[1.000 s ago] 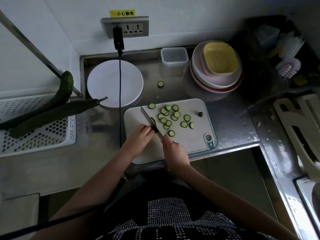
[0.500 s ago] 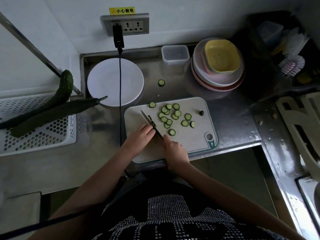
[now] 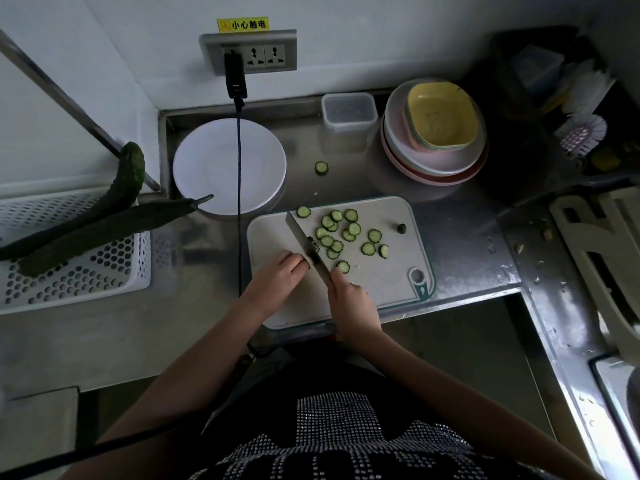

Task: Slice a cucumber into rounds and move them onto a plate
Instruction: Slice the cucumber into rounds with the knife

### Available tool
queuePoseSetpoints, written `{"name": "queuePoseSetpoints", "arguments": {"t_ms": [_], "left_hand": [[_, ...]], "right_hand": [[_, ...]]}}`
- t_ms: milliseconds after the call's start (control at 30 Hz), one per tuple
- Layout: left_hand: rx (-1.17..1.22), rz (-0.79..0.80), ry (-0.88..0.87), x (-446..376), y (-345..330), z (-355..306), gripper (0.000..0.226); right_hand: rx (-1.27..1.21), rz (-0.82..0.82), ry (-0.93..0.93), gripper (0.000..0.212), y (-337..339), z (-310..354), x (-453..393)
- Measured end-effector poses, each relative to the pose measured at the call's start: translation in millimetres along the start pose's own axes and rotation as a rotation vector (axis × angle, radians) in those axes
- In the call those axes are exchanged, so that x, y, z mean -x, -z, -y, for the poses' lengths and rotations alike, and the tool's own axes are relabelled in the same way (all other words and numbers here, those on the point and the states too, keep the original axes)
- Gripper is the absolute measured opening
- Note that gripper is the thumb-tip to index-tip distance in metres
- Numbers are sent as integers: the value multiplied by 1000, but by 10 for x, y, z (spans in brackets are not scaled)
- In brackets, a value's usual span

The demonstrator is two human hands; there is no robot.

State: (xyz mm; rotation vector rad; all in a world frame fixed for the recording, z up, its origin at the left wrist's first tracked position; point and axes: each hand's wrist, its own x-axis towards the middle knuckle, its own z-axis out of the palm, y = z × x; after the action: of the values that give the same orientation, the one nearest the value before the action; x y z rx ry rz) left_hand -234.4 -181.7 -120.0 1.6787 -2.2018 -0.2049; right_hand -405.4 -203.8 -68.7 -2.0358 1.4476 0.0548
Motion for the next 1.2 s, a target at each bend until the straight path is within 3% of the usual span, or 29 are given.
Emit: {"name": "queuePoseSetpoints", "arguments": {"t_ms": [567,700,900,1033,1200], "left_hand": [[-1,30,20,6,-35,28,37],[-13,15,-3,-12,-19,16,23],[-11,-30,-13,-5,19,-7,27],[-8,-32,1,-19,66,-46,37],[-47,-22,-42,34,72,-9,35]], "right_hand": [[31,6,16,19,-64,51,-14],[34,78,-20,10,-94,53,-23],[47,124,-41,5,-99,48,-21],[42,111,-45,6,-89,13,-37],[-93,-28,-98,12,8,29,-49]]}}
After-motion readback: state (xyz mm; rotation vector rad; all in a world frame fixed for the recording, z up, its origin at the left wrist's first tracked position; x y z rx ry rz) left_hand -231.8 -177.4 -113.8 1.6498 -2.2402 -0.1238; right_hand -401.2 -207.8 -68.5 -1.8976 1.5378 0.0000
